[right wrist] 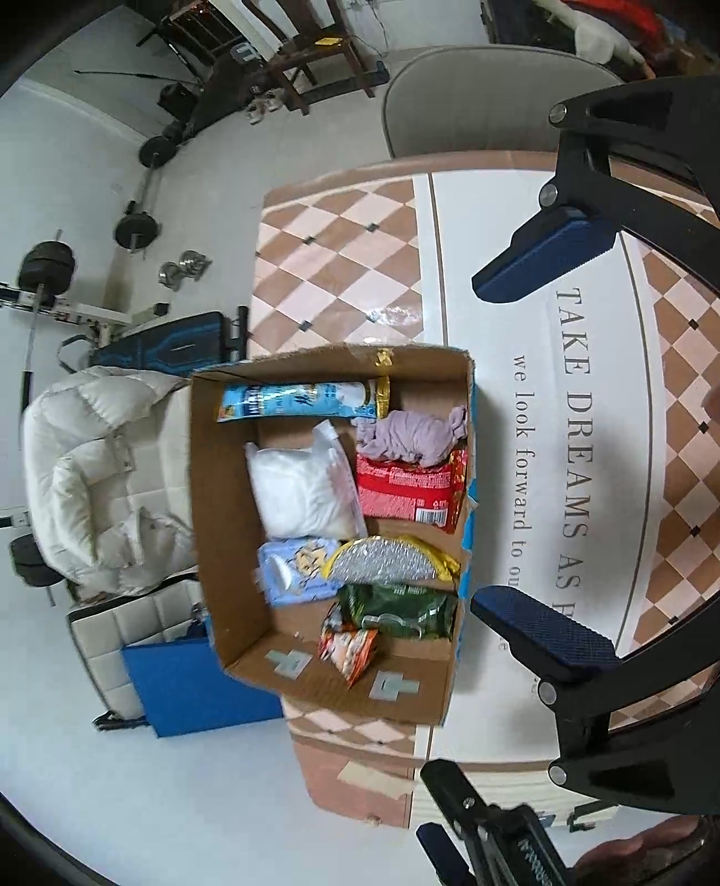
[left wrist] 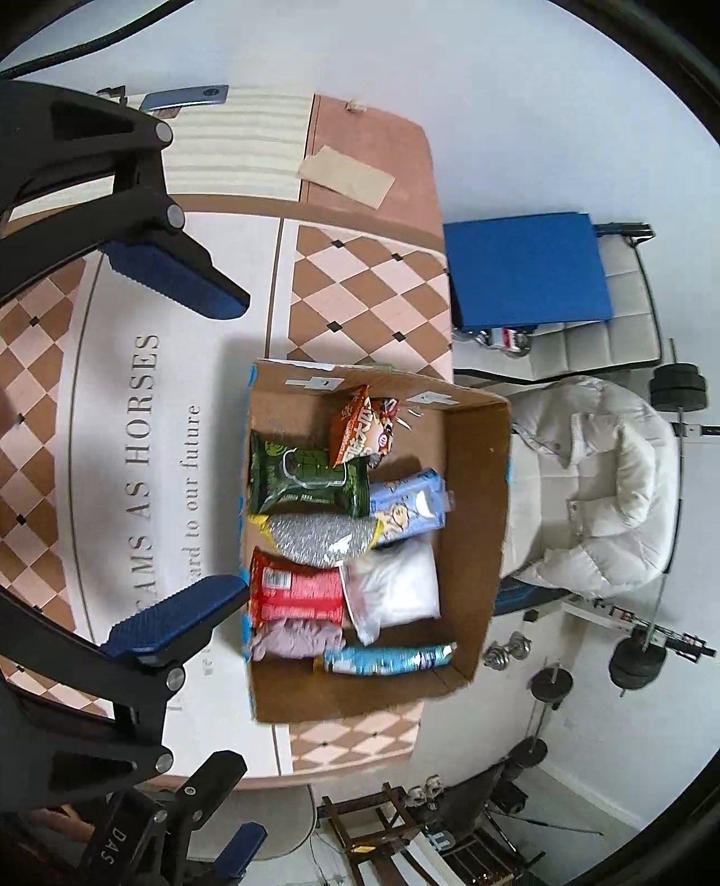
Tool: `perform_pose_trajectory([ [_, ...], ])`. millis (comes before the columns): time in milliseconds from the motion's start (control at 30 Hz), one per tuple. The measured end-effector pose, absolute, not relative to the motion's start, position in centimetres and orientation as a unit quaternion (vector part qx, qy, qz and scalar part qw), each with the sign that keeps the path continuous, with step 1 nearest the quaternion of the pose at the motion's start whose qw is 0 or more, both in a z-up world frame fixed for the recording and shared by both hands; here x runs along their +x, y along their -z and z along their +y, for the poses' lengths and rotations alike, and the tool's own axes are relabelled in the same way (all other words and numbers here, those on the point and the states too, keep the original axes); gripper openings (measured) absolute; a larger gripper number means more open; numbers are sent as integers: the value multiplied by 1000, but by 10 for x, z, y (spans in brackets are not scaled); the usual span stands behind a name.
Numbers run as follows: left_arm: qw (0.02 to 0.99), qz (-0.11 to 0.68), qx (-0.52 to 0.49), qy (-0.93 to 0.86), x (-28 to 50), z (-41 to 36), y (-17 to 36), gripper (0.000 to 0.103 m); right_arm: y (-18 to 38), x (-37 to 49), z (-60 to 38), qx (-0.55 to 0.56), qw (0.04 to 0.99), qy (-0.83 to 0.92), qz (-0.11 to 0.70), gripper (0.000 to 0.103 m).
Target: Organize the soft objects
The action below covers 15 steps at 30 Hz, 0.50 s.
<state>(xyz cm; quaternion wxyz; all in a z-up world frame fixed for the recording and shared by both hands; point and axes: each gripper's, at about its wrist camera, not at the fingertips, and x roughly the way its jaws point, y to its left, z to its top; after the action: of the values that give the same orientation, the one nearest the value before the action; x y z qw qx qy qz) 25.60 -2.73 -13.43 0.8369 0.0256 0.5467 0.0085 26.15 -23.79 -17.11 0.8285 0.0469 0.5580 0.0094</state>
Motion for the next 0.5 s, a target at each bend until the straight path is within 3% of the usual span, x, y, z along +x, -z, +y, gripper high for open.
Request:
perform_pose_trajectory([
  [500,892,451,34,7,151,-42,34,95,53,130,-246,47,887,-10,459,103],
])
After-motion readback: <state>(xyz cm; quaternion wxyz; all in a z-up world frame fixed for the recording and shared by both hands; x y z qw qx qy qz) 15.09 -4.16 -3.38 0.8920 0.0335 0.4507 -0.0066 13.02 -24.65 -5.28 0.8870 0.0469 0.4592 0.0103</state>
